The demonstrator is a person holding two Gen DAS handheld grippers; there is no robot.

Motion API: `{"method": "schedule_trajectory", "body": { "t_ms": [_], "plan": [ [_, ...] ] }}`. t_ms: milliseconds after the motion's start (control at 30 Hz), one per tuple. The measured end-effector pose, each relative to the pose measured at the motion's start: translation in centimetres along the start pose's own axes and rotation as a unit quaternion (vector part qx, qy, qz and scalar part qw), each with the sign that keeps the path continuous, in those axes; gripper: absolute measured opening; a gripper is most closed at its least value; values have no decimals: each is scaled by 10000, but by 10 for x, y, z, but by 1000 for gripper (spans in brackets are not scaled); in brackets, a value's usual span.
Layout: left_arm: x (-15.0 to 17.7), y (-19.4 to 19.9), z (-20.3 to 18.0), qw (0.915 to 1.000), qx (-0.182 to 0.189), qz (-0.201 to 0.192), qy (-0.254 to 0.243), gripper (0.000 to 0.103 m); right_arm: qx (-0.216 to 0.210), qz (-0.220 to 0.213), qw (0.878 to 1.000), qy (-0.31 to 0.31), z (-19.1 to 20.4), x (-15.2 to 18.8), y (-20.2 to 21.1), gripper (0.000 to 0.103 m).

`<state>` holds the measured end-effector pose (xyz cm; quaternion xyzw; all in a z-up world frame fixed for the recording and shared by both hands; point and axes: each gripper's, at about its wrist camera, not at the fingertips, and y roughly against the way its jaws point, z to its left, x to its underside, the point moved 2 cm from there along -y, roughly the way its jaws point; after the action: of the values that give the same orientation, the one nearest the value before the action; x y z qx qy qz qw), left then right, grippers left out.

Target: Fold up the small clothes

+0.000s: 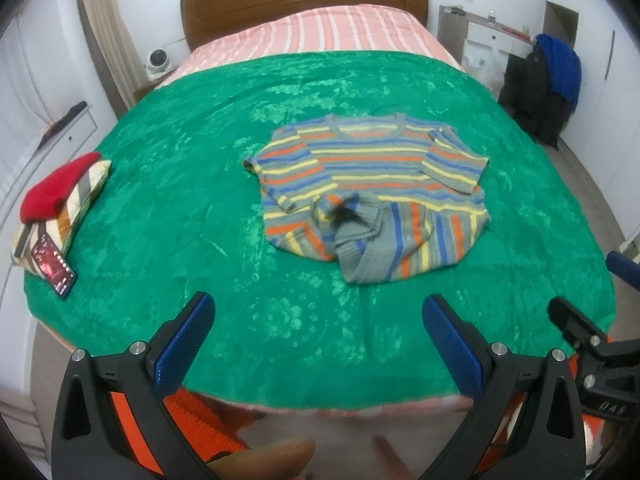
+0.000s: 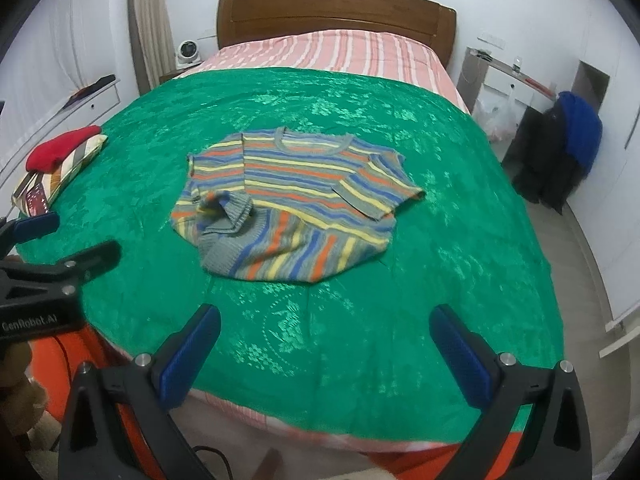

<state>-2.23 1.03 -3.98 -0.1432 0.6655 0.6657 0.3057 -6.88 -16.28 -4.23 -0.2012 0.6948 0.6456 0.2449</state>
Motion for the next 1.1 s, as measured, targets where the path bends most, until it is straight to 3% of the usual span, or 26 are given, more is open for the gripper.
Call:
{"method": "schedule_trajectory", "body": {
  "t_ms": [1100],
  "plan": [
    [10, -11, -11, 9996, -129, 174, -184, 103, -148, 149, 9996, -208, -2, 8, -15, 103]
  ]
}}
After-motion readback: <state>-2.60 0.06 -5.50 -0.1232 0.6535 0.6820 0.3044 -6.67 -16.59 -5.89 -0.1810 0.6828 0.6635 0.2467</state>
